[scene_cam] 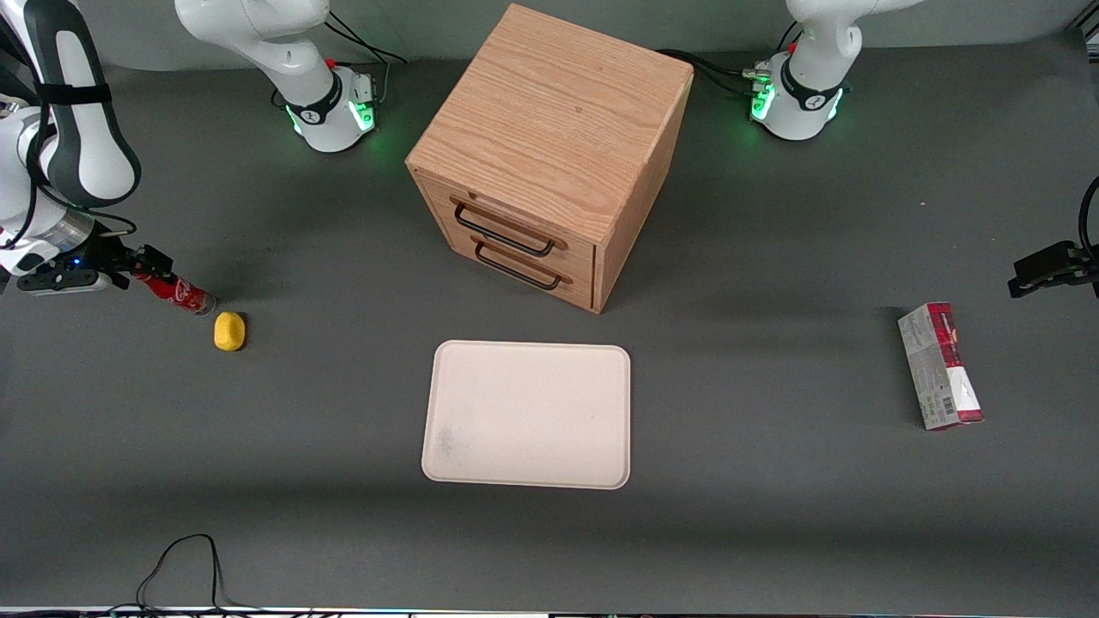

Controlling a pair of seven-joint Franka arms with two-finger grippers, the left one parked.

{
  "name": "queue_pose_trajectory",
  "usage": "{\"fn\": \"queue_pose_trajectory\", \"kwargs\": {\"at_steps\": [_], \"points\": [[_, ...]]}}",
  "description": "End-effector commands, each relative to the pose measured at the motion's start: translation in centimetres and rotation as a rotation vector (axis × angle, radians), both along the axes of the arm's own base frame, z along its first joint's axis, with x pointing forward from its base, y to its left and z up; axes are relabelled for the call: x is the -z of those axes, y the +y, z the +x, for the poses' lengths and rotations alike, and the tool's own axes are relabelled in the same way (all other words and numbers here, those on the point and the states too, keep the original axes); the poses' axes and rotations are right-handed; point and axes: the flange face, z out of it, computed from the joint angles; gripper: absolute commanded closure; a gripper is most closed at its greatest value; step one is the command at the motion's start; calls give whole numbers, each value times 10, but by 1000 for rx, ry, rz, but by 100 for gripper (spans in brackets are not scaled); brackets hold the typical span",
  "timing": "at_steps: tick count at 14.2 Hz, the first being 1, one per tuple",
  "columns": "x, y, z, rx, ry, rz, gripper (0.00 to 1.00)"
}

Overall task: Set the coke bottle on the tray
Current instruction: 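Lower the right gripper over the red Coca-Cola bottle beside the yellow lemon, then close the right gripper around the red Coca-Cola bottle's neck, then lift the bottle and carry it with the right gripper to the cream tray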

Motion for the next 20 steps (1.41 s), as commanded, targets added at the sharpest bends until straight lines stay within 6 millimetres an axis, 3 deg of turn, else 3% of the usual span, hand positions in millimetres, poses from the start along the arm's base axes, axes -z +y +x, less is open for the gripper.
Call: {"fn": "queue_pose_trajectory", "kwargs": {"at_steps": [1,2,5,8,11,13,16,20], "points": [[0,0,-4,-11,7,34,11],[0,0,-4,-11,7,36,17],[1,-1,-4,-11,10,34,62],[1,-3,-3,-19,14,25,100],[-3,-2,1,-34,6,17,100],[-19,-1,13,-32,-4,18,100],[-74,3,49,-2,11,42,100],[-163,40,110,10,24,40,100]]}}
